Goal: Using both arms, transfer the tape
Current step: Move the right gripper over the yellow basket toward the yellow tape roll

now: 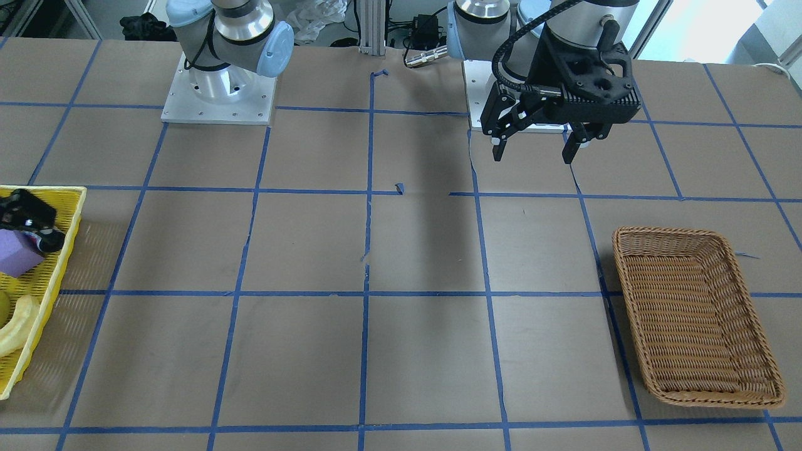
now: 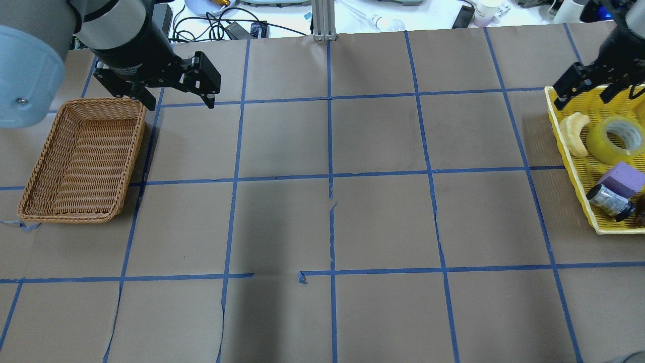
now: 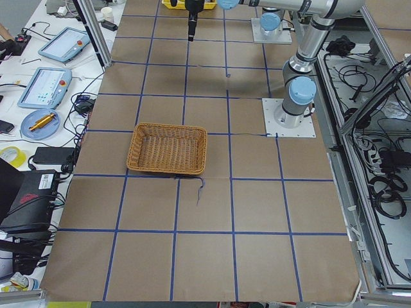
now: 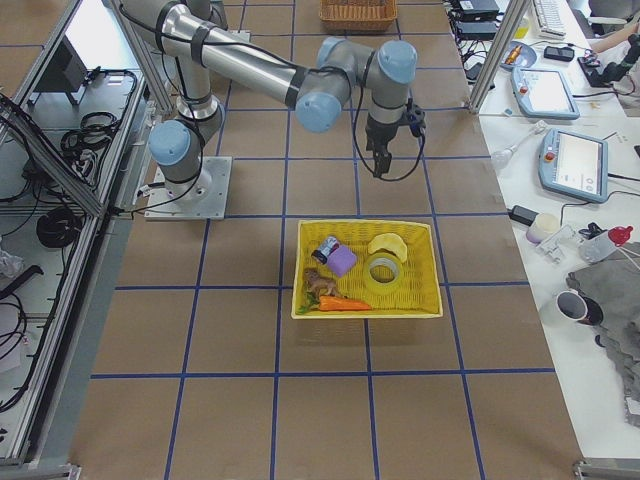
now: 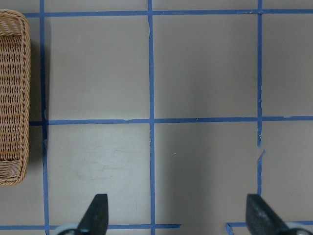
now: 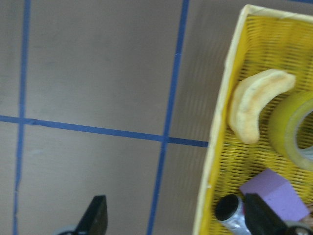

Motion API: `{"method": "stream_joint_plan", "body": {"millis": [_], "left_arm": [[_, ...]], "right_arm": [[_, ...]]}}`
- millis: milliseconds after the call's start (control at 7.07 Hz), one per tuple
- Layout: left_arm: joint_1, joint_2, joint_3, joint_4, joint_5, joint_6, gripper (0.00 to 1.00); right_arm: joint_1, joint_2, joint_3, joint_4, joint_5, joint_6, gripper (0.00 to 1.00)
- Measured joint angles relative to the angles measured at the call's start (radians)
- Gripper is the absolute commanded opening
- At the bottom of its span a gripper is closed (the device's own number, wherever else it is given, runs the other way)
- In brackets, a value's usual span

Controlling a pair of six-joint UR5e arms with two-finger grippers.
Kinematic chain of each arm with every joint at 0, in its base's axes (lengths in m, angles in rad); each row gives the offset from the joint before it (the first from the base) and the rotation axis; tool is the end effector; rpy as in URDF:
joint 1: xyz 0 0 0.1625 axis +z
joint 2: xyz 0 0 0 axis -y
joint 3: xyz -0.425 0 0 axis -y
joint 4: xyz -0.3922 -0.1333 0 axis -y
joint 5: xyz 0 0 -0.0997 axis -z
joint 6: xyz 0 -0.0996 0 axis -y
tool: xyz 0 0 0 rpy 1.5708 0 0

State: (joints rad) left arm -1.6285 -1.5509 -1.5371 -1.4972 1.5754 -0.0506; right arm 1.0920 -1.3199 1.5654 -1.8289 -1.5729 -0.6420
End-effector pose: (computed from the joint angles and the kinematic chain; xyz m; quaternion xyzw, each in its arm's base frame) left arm -0.1612 -0.4862 0.5223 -0.0034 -0.9980 0.0636 0.0011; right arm -0.1523 -0.5822 0.3805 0.0815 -0.9967 0.0048 0.0042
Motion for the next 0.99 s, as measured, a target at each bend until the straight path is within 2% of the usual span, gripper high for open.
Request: {"method": "stream_joint_plan", "body": {"millis": [283, 425, 991], "left_arm": [[0.0, 0.0, 0.0, 0.001, -0.001, 0.0, 1.0], [0.0, 0.0, 0.0, 0.001, -0.001, 0.0, 1.0], [0.0, -0.001, -0.001, 0.01, -0.002, 0.0, 1.0]], "right_arm": [[-0.121, 0.168, 0.001, -0.235, -0.008, -0.186, 1.0], [-0.141, 0.219, 0.002, -0.295, -0.011, -0.216, 1.0], [-0.154, 0.288, 0.03, -0.332, -0.013, -0.184, 1.0]]}}
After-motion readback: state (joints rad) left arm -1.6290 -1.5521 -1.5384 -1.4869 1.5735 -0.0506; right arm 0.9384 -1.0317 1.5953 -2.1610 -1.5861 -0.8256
